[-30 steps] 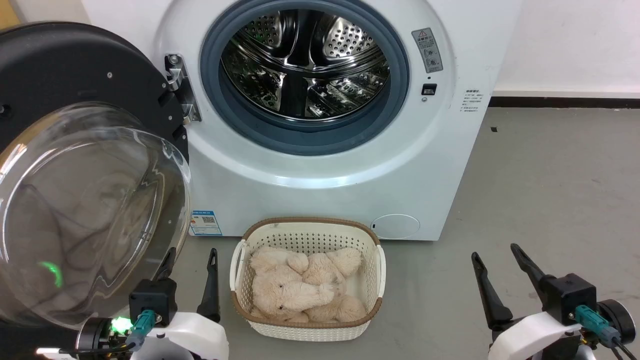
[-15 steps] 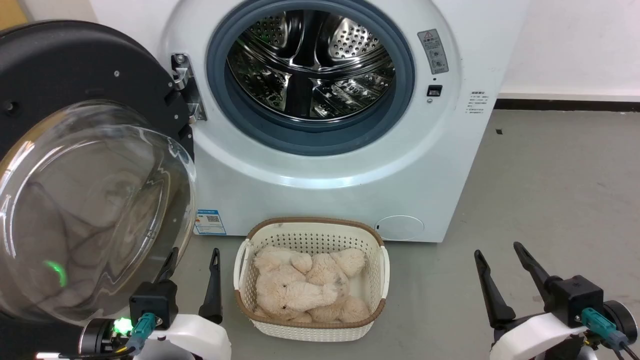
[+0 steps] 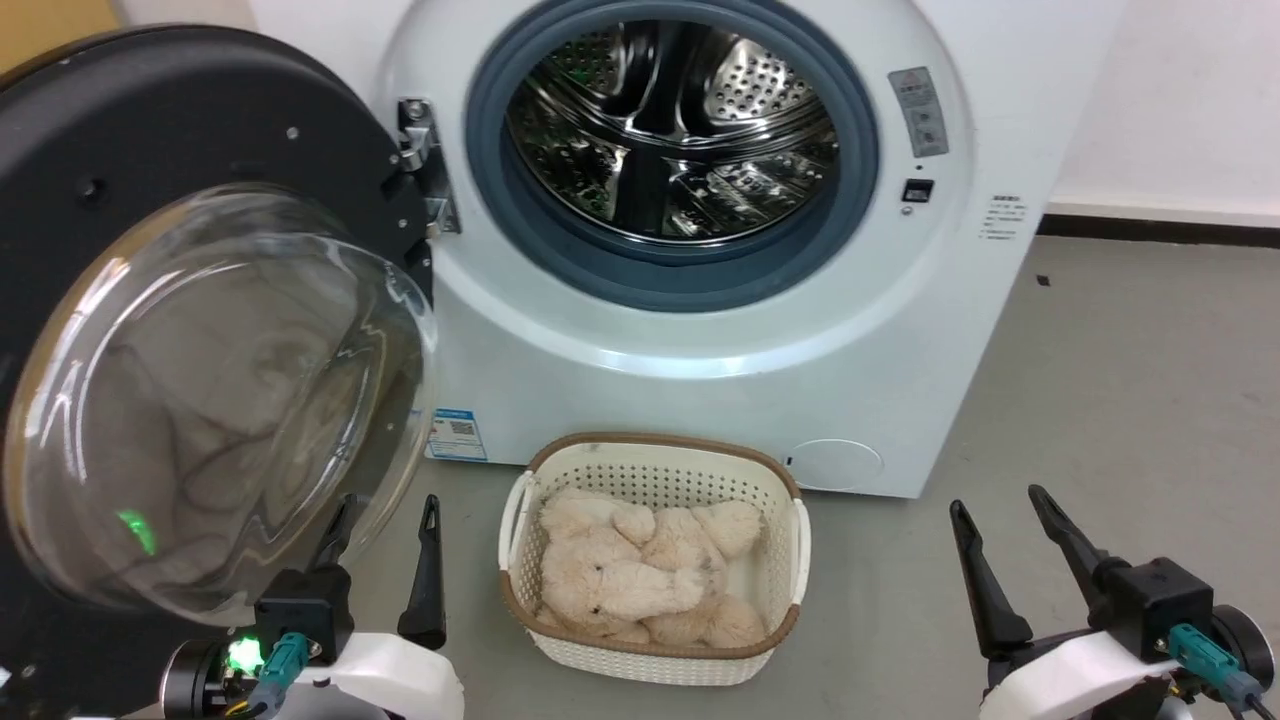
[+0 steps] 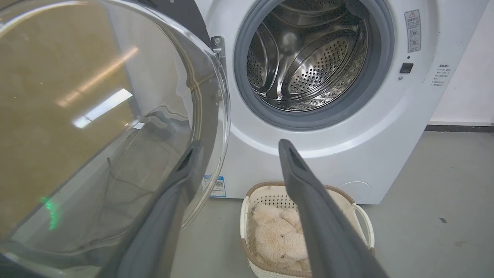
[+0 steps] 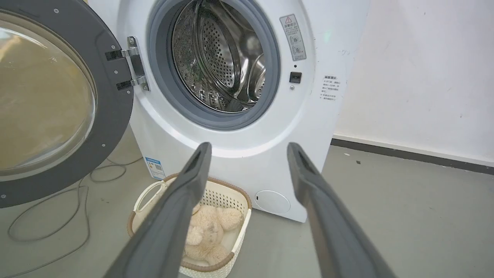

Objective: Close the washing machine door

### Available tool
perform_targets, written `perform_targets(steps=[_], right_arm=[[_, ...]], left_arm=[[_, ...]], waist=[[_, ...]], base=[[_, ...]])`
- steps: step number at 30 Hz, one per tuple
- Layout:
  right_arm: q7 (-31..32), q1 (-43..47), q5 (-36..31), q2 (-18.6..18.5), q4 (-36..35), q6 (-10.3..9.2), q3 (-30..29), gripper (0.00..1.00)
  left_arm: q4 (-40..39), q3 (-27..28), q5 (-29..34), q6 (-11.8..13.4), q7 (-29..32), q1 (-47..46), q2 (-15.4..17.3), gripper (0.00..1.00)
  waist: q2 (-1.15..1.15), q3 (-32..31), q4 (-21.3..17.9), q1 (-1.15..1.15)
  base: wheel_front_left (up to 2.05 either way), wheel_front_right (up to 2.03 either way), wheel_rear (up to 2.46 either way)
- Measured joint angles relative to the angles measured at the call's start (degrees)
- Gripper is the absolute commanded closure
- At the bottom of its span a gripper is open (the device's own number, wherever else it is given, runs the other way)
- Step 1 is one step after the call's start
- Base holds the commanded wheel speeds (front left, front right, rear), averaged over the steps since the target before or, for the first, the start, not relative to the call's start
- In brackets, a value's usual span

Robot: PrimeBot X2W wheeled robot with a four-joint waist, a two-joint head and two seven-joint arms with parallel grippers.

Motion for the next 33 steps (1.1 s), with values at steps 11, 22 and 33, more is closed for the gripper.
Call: perform_targets(steps=[11,22,33], right_arm=[[-1.1,0.8,0.4,0.0,0.9,0.00,0.3,0.00],[-2.6,0.9,1.3,0.0,1.2,0.00,0.5,0.00],[-3.9,1.0,1.9,0.0,1.5,0.00,1.6,0.00]], left_arm=[[0.2,-0.1,-0.6,0.4,-1.2,0.6,0.0,0.00],[0.3,-0.1,-1.0,0.5,-2.6,0.7,0.0,0.00],[0.2,0.1,-1.7,0.9,-3.8,1.2,0.0,0.00]], waist=[[0.00,-0.2,3.5,0.00],[0.00,-0.5,7.4,0.00],[0.00,-0.6,11.2,0.00]], base=[[0.00,0.00,0.00],[0.00,0.00,0.00],[0.00,0.00,0.00]])
